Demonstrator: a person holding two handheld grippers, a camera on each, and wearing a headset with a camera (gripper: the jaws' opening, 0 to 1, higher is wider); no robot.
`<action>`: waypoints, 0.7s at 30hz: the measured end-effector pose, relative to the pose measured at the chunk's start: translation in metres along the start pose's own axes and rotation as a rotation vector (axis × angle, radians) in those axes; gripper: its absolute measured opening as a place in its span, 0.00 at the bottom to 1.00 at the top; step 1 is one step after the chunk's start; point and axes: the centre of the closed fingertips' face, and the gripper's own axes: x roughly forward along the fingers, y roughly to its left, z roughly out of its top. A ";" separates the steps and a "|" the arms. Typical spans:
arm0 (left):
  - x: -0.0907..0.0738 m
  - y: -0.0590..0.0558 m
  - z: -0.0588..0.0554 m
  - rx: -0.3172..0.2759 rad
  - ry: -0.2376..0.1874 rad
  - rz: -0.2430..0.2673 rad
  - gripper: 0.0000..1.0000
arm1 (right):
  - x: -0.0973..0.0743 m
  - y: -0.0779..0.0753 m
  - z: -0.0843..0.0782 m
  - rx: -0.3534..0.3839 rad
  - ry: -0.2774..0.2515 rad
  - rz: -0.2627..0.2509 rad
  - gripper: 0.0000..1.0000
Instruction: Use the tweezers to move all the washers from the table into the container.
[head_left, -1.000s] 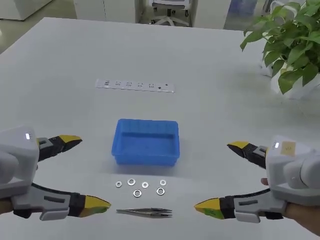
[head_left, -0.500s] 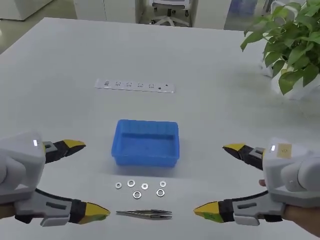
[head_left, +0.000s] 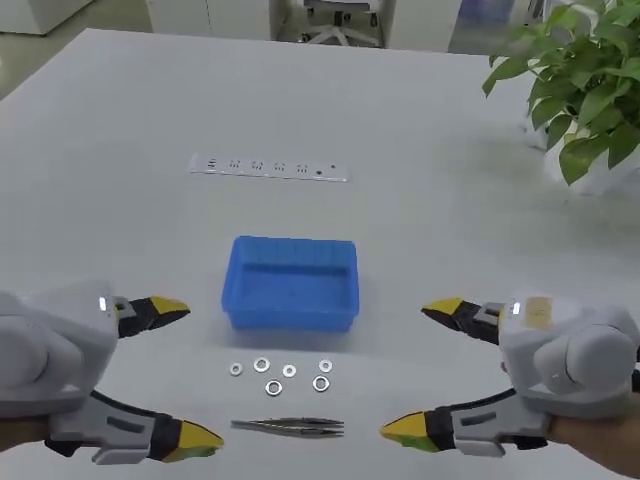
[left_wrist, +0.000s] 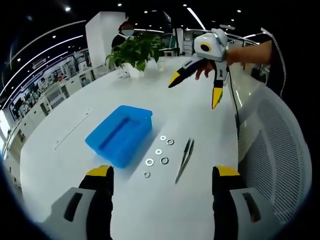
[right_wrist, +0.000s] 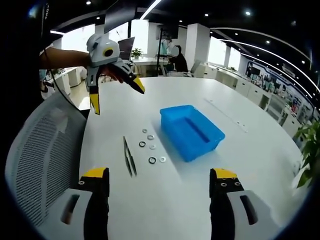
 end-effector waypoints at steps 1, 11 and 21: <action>0.002 -0.001 -0.001 0.001 0.003 -0.007 0.86 | 0.002 0.001 0.000 -0.009 0.002 0.006 0.82; 0.015 -0.014 -0.011 0.042 0.047 -0.056 0.74 | 0.022 0.017 -0.006 -0.061 0.035 0.073 0.72; 0.030 -0.016 -0.028 0.109 0.125 -0.084 0.59 | 0.041 0.035 -0.013 -0.135 0.070 0.155 0.58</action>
